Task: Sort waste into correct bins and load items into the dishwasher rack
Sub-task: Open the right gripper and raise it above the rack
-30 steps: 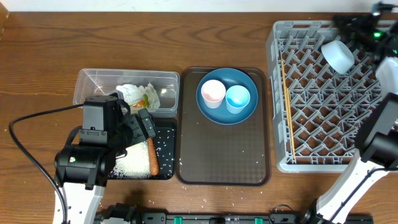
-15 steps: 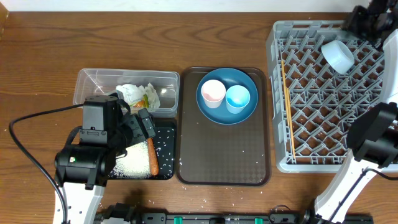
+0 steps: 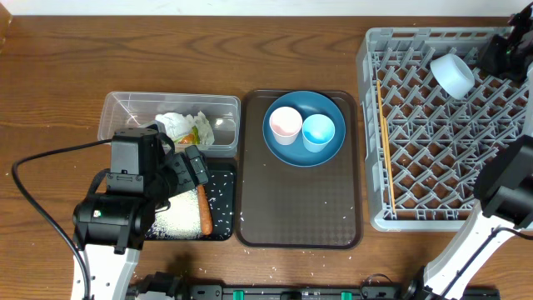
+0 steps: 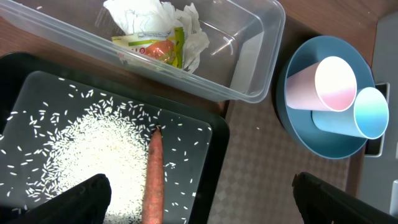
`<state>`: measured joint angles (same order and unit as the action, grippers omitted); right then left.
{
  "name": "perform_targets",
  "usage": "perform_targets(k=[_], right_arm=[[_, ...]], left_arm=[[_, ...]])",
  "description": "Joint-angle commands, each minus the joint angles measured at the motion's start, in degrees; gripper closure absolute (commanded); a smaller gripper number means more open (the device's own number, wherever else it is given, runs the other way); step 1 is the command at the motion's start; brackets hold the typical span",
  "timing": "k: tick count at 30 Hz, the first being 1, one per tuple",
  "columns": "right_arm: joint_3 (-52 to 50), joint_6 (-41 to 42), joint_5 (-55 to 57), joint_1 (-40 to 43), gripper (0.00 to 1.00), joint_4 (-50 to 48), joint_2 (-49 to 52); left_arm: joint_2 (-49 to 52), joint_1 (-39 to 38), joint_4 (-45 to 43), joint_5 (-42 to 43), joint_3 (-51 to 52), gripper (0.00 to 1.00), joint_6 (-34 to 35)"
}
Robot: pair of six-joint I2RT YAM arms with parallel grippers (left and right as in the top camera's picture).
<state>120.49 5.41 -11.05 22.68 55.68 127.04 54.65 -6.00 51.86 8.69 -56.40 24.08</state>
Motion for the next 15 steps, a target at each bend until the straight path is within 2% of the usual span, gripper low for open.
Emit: perform_targets(k=[1,15], right_arm=[[-1.0,-2.4,-0.1,-0.6,0.99,0.5,0.2],[-2.2,-3.0,-6.3,-1.6,0.99,6.5,0.2]], left_arm=[[0.0,0.4,0.0,0.3,-0.9,0.04,-0.5],[0.0,0.4,0.0,0.3,-0.9,0.04,-0.5]])
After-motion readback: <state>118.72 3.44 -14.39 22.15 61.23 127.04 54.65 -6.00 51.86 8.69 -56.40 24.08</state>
